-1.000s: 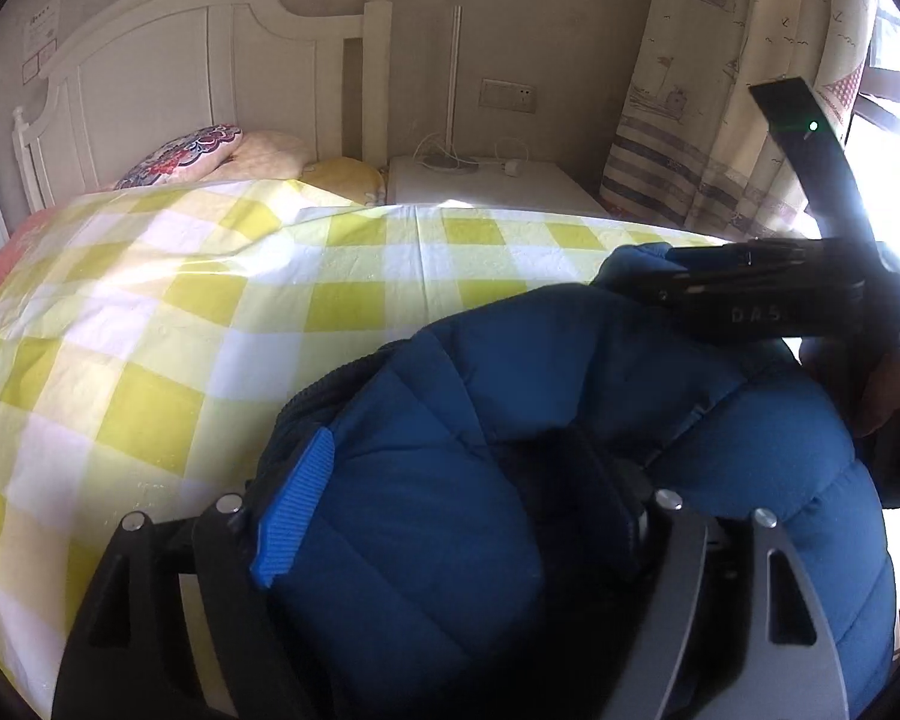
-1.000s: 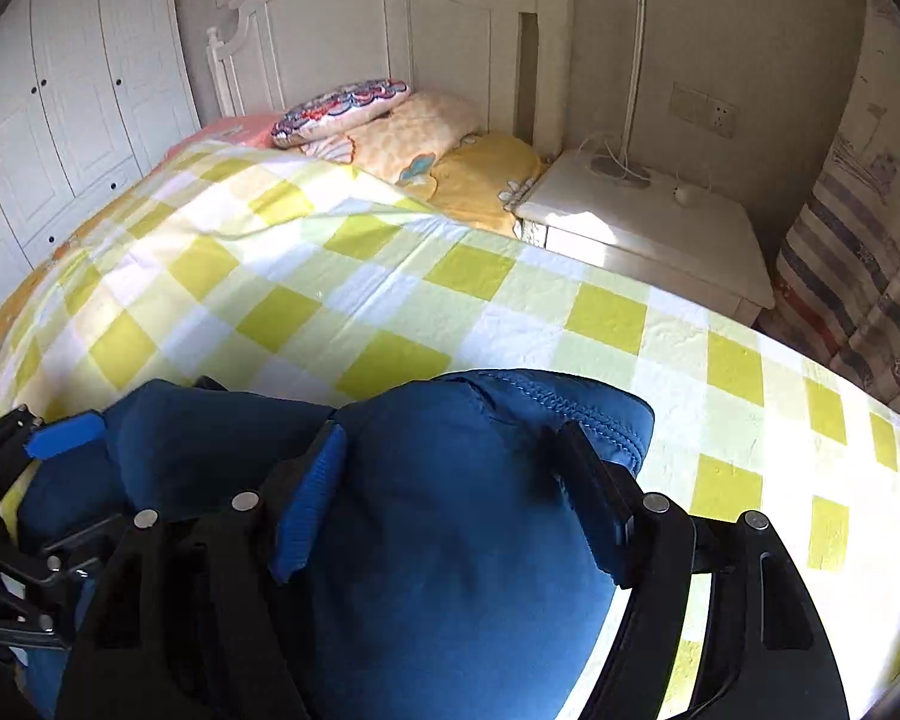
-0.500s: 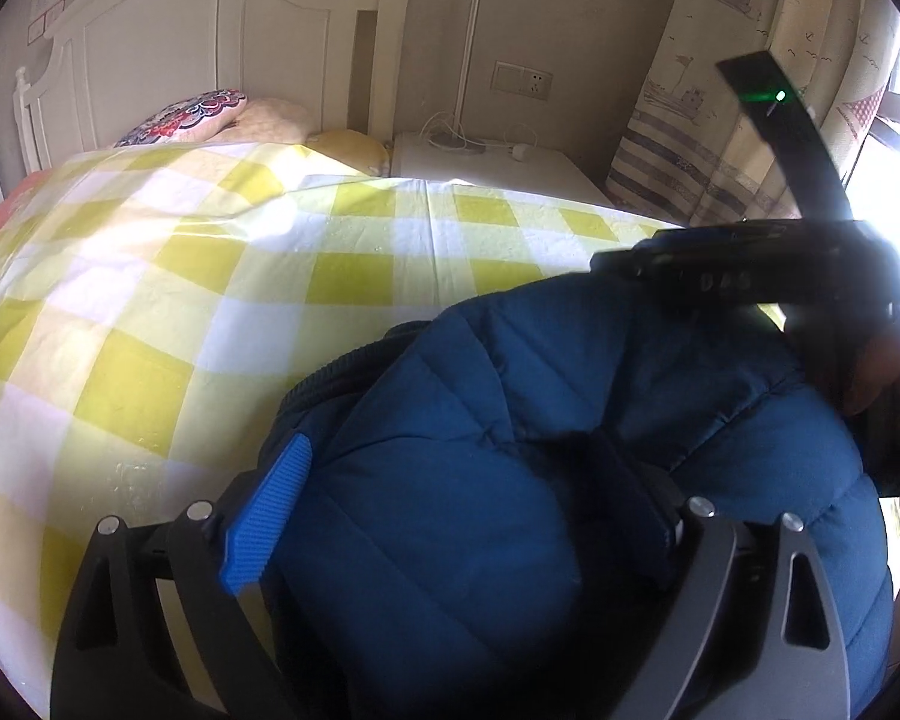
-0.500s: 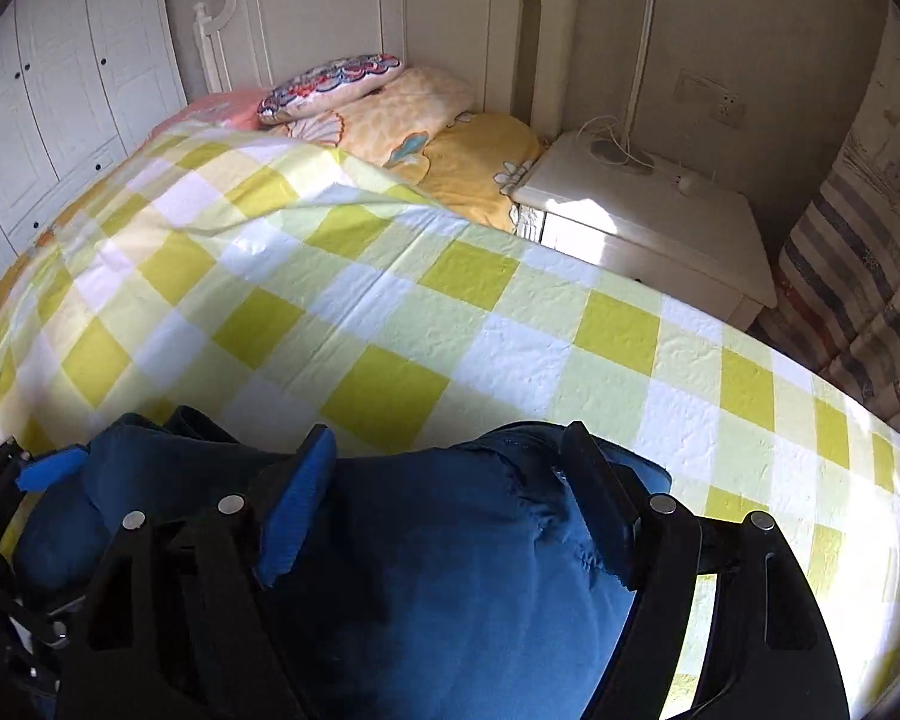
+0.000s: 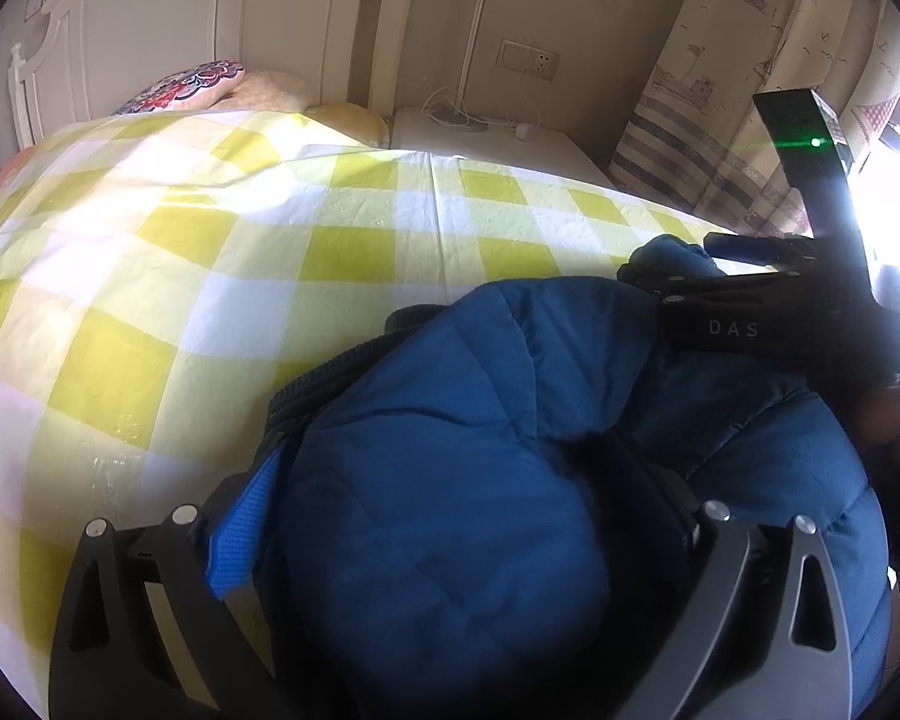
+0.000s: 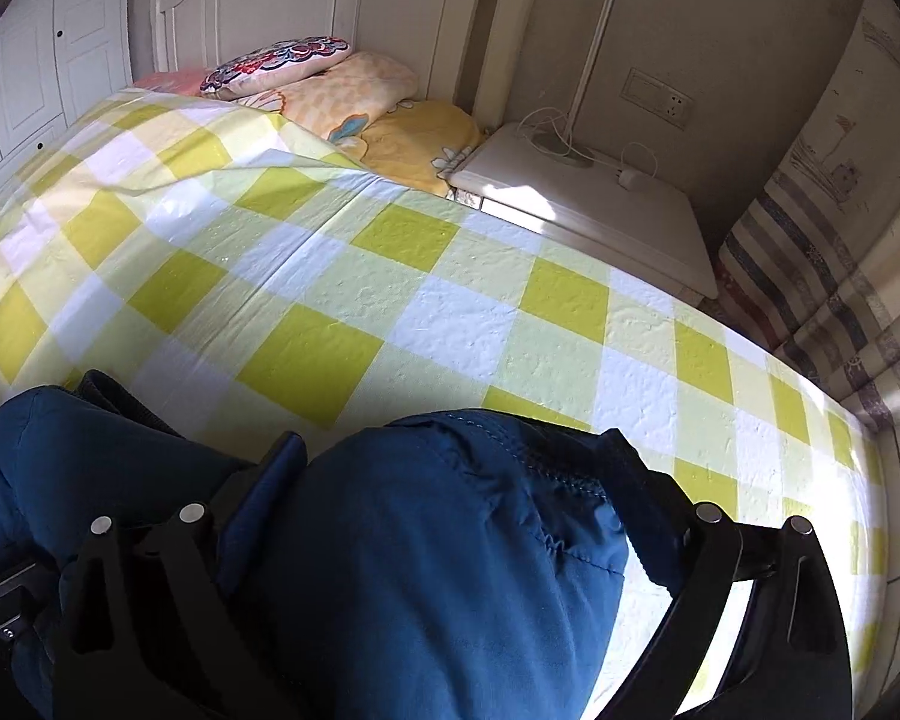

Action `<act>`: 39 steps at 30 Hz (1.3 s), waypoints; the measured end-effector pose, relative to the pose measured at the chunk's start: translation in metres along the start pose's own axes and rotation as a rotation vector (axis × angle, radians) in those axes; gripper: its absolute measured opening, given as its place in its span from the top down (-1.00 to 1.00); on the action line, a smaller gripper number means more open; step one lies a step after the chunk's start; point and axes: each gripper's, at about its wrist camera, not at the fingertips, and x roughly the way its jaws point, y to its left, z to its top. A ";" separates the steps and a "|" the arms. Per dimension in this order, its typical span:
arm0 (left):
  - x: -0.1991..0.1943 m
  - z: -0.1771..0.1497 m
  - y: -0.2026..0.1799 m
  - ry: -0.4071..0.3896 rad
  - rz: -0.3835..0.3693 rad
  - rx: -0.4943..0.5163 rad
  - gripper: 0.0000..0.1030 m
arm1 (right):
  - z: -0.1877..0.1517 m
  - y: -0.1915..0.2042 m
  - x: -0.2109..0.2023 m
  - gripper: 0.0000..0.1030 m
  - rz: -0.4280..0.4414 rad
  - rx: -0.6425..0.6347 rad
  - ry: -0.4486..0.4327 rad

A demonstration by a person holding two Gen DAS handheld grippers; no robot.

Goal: Fold large clothes

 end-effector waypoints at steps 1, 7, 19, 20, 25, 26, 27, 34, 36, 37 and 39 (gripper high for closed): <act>-0.001 0.000 0.002 0.003 -0.007 -0.007 -0.94 | -0.004 -0.004 -0.019 -0.82 0.029 0.035 -0.034; -0.054 -0.015 0.024 -0.068 -0.045 -0.124 -0.93 | -0.063 -0.024 -0.122 -0.85 0.252 0.092 -0.117; -0.089 -0.101 0.038 0.115 -0.325 -0.239 -0.96 | -0.190 -0.047 -0.098 -0.91 0.784 0.387 0.105; -0.090 -0.105 0.039 0.118 -0.326 -0.248 -0.96 | -0.191 -0.045 -0.096 -0.91 0.804 0.394 0.103; -0.079 -0.126 0.049 0.144 -0.441 -0.336 -0.96 | -0.191 -0.028 -0.091 -0.91 0.879 0.357 0.127; -0.078 -0.125 0.048 0.137 -0.447 -0.322 -0.96 | -0.191 -0.027 -0.090 -0.91 0.883 0.359 0.124; -0.076 -0.123 0.045 0.149 -0.443 -0.310 -0.96 | -0.190 -0.026 -0.090 -0.91 0.886 0.359 0.118; -0.063 -0.095 0.017 0.115 -0.515 -0.230 -0.09 | -0.187 -0.034 -0.117 -0.51 0.739 0.323 -0.115; -0.058 -0.076 -0.001 0.080 -0.477 -0.191 -0.02 | -0.178 -0.047 -0.119 -0.45 0.695 0.347 -0.164; -0.052 -0.064 -0.007 0.067 -0.472 -0.190 0.01 | -0.171 -0.056 -0.118 -0.45 0.674 0.359 -0.182; -0.036 -0.039 -0.020 0.040 -0.472 -0.187 0.05 | -0.157 -0.077 -0.110 -0.43 0.628 0.395 -0.210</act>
